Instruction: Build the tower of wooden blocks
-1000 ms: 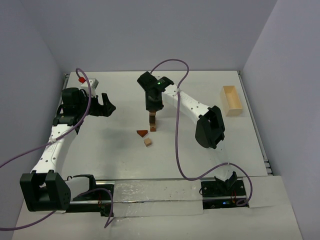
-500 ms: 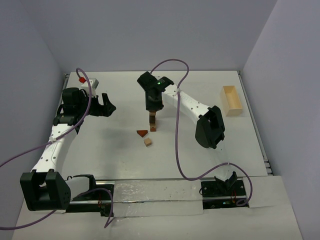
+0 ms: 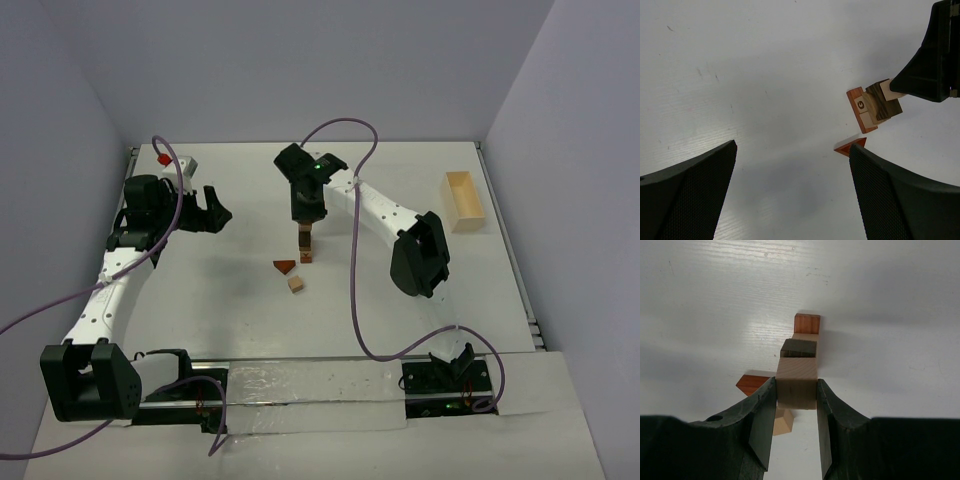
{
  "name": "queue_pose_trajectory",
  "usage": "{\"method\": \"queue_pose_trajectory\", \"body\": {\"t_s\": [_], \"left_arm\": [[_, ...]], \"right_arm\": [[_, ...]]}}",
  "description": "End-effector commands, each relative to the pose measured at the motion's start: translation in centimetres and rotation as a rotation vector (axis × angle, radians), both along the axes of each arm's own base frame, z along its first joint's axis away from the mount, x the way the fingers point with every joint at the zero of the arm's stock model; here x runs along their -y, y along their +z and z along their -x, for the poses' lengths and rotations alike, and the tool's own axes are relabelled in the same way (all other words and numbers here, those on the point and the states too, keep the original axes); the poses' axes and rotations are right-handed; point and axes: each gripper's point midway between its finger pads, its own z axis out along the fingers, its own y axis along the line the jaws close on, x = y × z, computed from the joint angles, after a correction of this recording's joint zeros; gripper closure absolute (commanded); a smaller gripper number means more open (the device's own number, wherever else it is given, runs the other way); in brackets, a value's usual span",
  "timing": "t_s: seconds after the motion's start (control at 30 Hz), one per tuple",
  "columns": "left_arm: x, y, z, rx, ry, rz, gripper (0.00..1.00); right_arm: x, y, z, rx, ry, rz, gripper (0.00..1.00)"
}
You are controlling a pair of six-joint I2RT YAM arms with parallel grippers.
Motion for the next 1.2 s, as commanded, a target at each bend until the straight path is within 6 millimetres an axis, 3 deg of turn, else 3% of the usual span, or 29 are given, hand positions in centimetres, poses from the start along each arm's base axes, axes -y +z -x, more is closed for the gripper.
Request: {"method": "queue_pose_trajectory", "body": {"t_s": [0.0, 1.17], "left_arm": [[0.2, 1.9, -0.9, 0.067, -0.015, 0.011, 0.01], [0.2, 1.5, -0.8, 0.062, -0.021, 0.011, 0.01]], "right_arm": [[-1.2, 1.8, -1.0, 0.075, 0.001, -0.027, 0.78], [-1.2, 0.8, -1.2, 0.064, -0.007, -0.007, 0.71]]}}
